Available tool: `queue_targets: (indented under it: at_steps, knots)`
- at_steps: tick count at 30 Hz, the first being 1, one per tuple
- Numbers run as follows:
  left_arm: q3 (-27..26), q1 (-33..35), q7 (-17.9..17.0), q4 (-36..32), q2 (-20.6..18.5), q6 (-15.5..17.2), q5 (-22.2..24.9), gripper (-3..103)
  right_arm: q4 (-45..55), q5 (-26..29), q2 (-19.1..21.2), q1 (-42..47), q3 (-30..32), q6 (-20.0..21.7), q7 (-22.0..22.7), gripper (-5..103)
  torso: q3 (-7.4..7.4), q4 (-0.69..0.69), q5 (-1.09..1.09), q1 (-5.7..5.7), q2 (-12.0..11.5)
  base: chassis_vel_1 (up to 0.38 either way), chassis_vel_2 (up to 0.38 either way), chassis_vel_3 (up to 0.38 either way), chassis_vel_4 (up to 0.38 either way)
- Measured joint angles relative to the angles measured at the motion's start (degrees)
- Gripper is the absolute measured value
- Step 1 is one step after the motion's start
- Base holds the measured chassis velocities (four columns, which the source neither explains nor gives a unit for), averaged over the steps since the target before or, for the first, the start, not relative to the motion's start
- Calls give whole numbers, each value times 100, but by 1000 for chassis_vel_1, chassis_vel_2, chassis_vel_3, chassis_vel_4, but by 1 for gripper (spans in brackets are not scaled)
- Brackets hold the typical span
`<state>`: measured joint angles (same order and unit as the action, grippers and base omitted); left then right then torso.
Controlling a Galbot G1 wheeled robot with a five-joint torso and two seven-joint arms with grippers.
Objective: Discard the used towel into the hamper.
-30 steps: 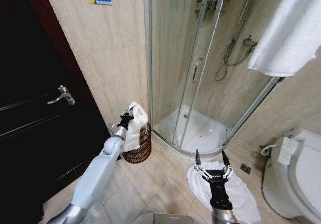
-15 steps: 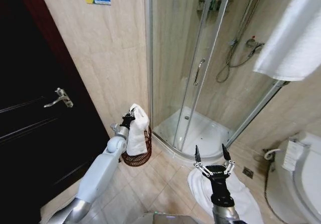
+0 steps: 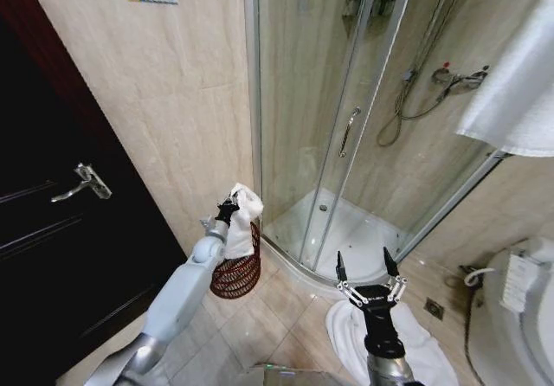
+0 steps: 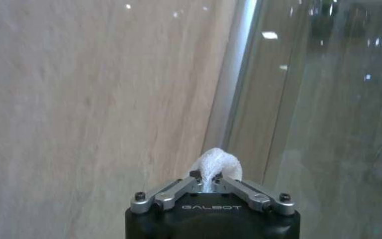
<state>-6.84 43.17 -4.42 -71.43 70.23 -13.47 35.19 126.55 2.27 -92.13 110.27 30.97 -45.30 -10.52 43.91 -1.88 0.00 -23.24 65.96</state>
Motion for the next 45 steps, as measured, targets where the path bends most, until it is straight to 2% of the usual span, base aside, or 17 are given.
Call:
queue_targets:
  at_steps: [3,13,23,30,32,39,45]
  knots:
    - [190,-244,-5,492,37,-165,-81,1,-38,85,0,-33,40,8,-2,100,1,1,0,-3,-1,0,0,0,0]
    - [136,-251,58,1058,64,-362,-239,1,-153,175,0,-126,33,80,34,100,1,0,-1,-4,-1,0,0,0,0]
    - [-380,51,261,1810,44,-679,-520,1,-204,147,0,-234,-13,195,48,100,1,-1,-1,-4,-1,0,0,0,0]
    - [-641,50,433,2373,74,-909,-711,1,-215,50,0,-324,-30,243,279,100,1,-1,-1,-5,-1,0,0,0,0]
    - [-853,64,523,2585,127,-1081,-857,1,-210,51,0,-337,-18,262,278,100,1,0,-1,-4,-1,0,0,0,0]
    - [-1272,359,574,2663,142,-1352,-812,1,-277,43,0,-375,-37,279,267,100,1,0,-1,-4,-1,0,0,0,0]
    - [-1476,619,823,2642,29,-1573,-772,1,-342,-29,0,-424,-102,303,261,100,1,-2,-1,-4,-1,0,0,0,0]
